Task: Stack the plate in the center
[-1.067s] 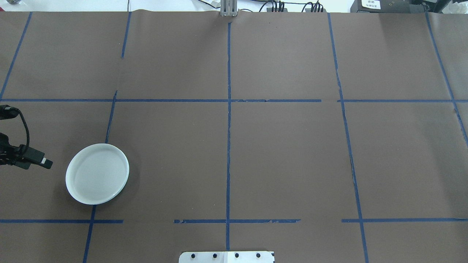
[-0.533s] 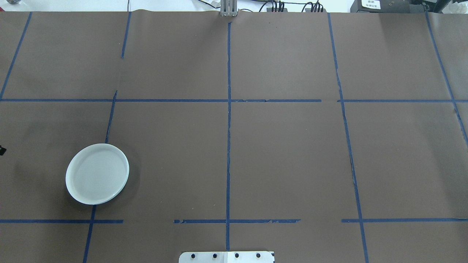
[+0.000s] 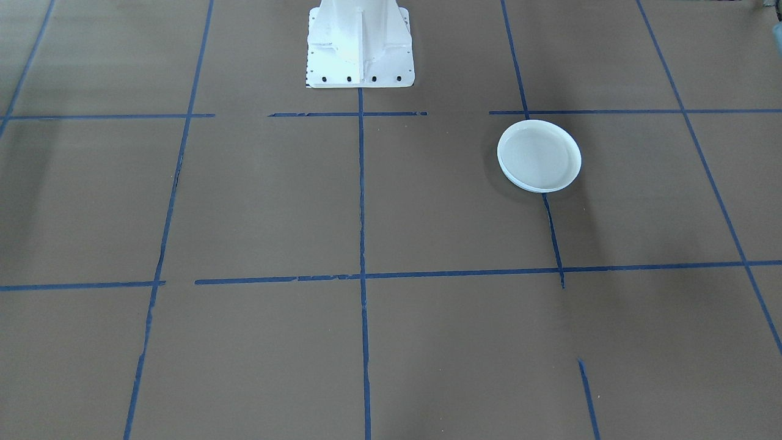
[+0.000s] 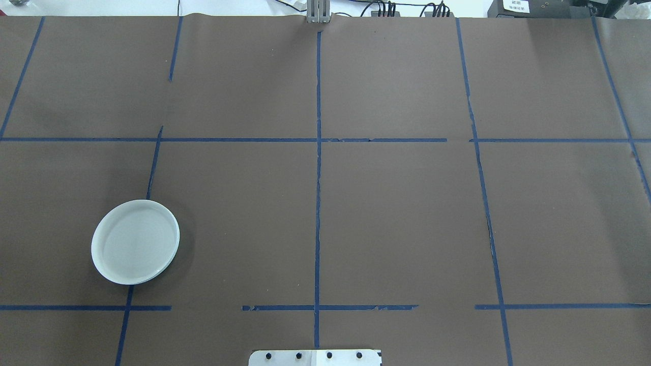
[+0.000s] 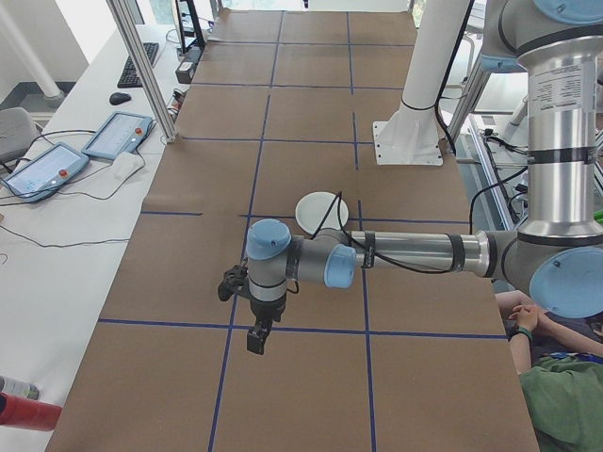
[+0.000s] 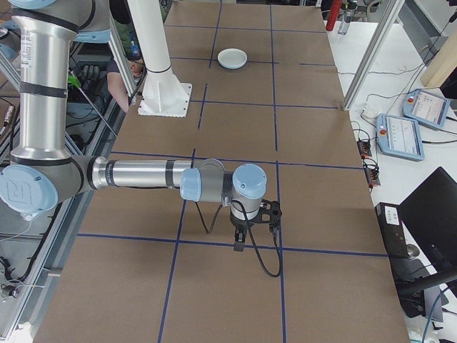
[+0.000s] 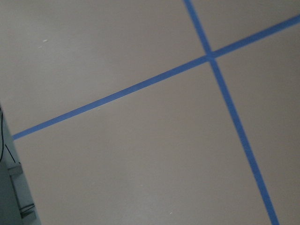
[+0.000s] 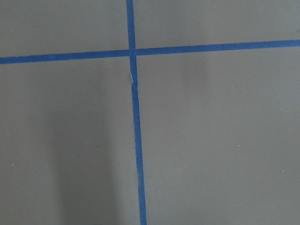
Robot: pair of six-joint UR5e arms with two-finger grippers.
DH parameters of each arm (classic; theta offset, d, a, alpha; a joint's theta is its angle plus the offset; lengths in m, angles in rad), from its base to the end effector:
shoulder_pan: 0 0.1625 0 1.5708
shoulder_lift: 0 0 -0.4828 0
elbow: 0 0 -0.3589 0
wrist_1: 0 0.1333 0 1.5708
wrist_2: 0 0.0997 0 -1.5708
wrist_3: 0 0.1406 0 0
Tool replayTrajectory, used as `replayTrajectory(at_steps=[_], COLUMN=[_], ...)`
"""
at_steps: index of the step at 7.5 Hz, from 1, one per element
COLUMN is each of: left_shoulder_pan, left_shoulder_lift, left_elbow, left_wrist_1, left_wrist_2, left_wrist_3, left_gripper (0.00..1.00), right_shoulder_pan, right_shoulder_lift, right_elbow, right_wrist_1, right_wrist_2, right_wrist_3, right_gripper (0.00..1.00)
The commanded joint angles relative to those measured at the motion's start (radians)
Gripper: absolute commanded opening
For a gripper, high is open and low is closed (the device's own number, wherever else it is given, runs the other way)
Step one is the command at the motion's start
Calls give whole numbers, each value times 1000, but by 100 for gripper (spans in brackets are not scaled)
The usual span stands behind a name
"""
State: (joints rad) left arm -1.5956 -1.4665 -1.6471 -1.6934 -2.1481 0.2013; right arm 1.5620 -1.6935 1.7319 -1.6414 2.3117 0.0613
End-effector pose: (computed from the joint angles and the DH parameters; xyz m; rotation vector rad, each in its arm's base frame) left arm -0.0669 -0.4173 0.7606 0.1567 0.5637 0.1988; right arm 0.0349 -0.3962 0.7348 -0.0567 -0.7394 0.0620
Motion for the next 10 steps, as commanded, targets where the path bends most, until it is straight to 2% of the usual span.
replayTrajectory(at_steps=[1,4,10], left_shoulder_pan=[-139,-136,-109], left_shoulder_lift=[1,-20,-17], left_elbow=[49,21,-7], left_wrist_1=[15,84,75], left_wrist_2=[-189,-199,-190], left_wrist_3=[3,-49,-39], left_gripper=[100,100,100], right_shoulder_pan=[0,0,0], right_shoulder_lift=[0,0,0], right_elbow=[0,0,0], right_wrist_1=[0,0,0], right_wrist_2=[0,0,0], right_wrist_3=[0,0,0], right_gripper=[100,100,100])
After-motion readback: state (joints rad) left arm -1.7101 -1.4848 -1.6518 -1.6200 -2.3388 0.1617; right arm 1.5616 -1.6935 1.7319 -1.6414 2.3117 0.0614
